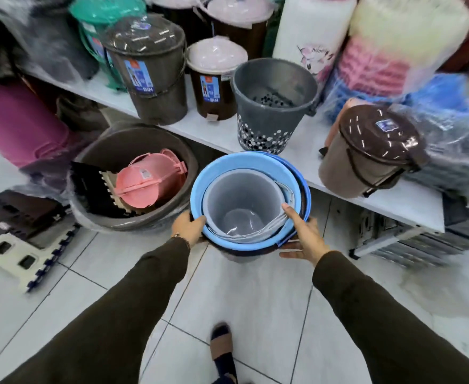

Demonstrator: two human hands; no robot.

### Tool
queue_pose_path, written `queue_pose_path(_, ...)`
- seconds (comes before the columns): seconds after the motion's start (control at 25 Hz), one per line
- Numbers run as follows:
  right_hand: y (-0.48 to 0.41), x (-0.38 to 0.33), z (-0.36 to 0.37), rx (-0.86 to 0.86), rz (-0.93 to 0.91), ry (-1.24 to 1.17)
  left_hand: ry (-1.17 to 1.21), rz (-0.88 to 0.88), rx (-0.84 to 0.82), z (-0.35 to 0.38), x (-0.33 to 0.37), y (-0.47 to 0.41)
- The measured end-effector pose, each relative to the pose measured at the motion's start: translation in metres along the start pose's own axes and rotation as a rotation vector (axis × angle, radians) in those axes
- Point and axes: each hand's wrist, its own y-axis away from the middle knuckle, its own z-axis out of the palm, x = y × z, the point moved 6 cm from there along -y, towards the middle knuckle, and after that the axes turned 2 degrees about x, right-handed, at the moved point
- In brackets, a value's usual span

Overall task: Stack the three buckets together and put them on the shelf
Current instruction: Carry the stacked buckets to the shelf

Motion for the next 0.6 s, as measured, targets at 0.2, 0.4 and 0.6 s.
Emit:
queue_pose_path(0.2, 0.106, -0.073, -0.020, -0.038, -0.117, -0.034, 0.109, 0.161, 0.041, -0.050, 0.092, 0.082)
queue_pose_path(0.4, 0.166, -0.157, -0.033, -0.024, -0.268, -0.117, 0.148, 0.294, 0.039, -0.069, 0.196, 0.125)
queue_pose_path(0.6, 0.167, -0.243, -0.039, -0.011, -0.368, -0.139, 0.188, 0.373, 0.023, -0.062, 0.289, 0.111)
